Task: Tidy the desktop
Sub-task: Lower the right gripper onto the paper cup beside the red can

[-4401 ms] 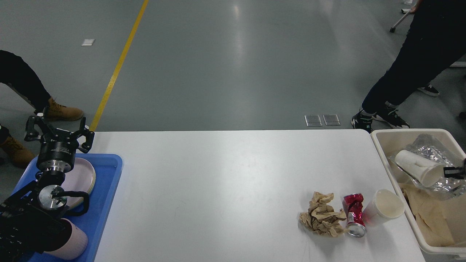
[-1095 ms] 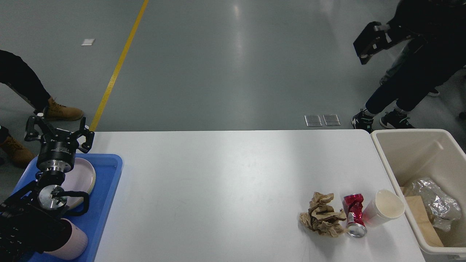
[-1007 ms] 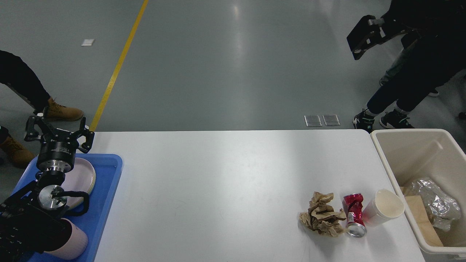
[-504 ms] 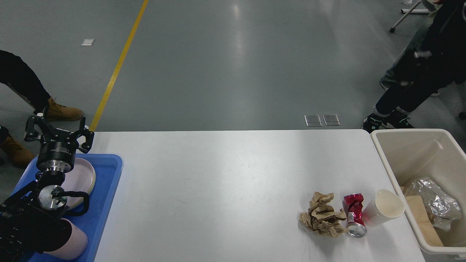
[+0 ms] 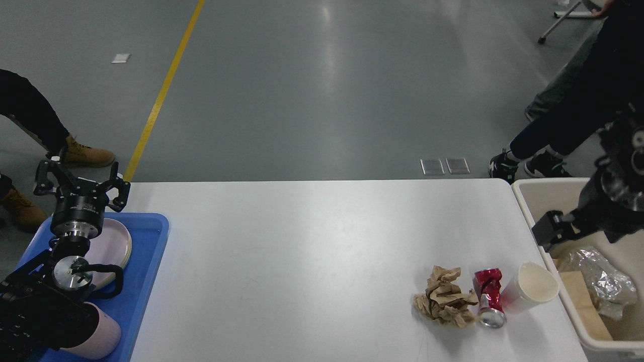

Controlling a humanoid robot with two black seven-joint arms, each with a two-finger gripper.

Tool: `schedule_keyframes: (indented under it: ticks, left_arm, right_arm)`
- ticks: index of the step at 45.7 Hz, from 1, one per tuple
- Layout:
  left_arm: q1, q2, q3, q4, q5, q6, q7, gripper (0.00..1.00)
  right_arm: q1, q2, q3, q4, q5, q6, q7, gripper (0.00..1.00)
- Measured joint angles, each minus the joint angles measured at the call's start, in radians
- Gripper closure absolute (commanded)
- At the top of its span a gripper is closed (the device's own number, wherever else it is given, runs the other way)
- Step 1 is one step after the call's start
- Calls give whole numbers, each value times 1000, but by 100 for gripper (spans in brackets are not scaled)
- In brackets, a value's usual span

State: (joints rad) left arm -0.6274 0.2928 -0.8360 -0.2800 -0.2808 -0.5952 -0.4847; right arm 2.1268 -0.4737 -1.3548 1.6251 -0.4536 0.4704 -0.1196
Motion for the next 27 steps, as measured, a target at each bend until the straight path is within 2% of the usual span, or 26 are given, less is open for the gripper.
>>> schedule_keyframes:
  ticks: [17,27]
  left_arm:
    - [0,0,0,0,0,0,0,4]
    - [0,0,0,0,0,0,0,4]
  right_arm:
    - [-326,-39,72,-189,16,-119,0,0]
    - [-489,-43,121,-302,17,-153,0,1]
